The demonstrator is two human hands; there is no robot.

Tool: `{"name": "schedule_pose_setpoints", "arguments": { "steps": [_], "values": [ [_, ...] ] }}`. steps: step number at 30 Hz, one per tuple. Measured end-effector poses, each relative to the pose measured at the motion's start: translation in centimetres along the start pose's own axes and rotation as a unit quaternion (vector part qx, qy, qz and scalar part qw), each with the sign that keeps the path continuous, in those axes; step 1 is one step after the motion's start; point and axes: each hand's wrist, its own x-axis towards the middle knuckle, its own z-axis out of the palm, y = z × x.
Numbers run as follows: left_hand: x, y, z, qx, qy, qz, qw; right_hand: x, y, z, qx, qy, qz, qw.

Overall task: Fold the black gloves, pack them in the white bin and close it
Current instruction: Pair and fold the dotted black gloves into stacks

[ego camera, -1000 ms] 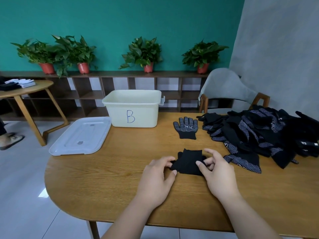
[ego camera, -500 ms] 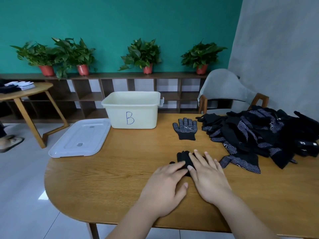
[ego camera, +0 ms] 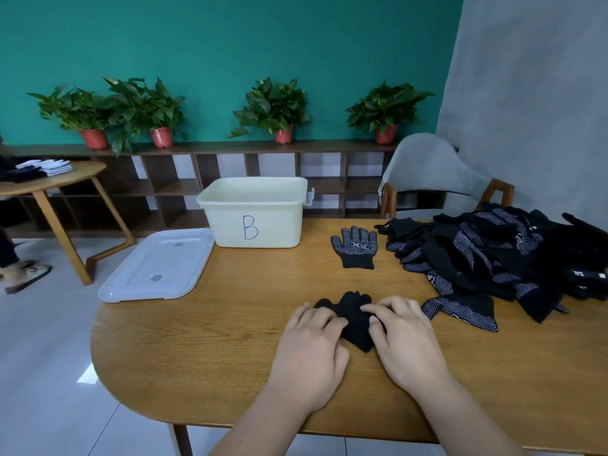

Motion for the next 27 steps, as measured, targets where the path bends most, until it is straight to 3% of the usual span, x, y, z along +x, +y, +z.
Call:
{"name": "schedule_pose_setpoints", "arguments": {
  "steps": [7, 17, 27],
  "values": [
    [0.0, 0.4, -0.4, -0.001, -0.031, 0.010, 0.999, -0.2, -0.3, -0.3, 0.029, -0.006, -0.031, 0.999],
    [0.8, -1.1, -1.4, 0.104, -0.085, -0.133, 0.982, -0.1, -0.4, -0.2, -0.005, -0.028, -0.007, 1.000],
    [2.2, -11.6, -4.9, 0.139, -0.204, -0.269, 0.931, -0.2, -0.3, 0.0, -0.036, -0.035, -0.012, 0.999]
  ]
}}
